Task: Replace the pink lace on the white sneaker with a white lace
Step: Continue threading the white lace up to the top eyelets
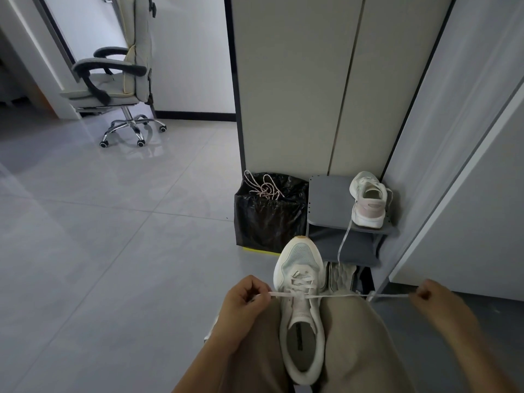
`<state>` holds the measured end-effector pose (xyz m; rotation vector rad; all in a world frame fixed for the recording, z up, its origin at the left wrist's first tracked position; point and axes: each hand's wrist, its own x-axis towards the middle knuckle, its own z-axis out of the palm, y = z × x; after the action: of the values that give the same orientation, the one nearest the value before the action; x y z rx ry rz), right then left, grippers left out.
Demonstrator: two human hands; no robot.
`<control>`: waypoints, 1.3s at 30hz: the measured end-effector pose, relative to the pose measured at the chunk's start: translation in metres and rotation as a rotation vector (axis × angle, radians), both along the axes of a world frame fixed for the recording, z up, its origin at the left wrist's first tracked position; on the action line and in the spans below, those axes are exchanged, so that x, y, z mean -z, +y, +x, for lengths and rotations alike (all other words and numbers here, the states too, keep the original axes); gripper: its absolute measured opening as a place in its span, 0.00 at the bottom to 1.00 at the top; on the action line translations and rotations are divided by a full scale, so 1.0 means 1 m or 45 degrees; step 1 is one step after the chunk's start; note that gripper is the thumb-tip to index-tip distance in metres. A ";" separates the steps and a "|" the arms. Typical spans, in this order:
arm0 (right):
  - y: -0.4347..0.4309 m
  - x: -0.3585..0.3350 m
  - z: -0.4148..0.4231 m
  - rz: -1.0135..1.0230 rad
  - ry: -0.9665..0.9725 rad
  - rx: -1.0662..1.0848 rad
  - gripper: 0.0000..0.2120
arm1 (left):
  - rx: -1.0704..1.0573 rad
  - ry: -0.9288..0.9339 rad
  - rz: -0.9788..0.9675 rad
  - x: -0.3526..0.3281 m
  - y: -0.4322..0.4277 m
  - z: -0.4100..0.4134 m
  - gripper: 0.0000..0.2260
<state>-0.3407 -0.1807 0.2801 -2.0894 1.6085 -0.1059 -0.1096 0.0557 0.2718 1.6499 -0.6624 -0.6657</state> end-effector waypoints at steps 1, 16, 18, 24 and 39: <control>0.004 0.002 0.005 -0.007 0.022 -0.060 0.03 | -0.003 0.003 0.005 0.000 0.000 -0.001 0.10; 0.050 -0.033 0.052 0.116 -0.310 -0.691 0.07 | 0.061 -0.140 0.076 0.002 0.003 0.002 0.12; 0.046 -0.033 0.045 0.169 -0.303 -0.698 0.06 | 0.070 -0.164 0.093 0.002 0.002 0.001 0.08; 0.055 -0.026 0.055 0.222 -0.329 -0.742 0.05 | 0.224 -0.358 0.267 -0.001 -0.005 0.007 0.07; 0.081 -0.021 0.090 -0.298 -0.107 -1.052 0.09 | 0.834 -1.183 0.507 -0.025 -0.064 0.023 0.09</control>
<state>-0.2503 -0.0999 0.3007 -2.7141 0.6074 -0.0957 -0.0862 -0.0088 0.2965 2.1098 -1.8895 -0.4599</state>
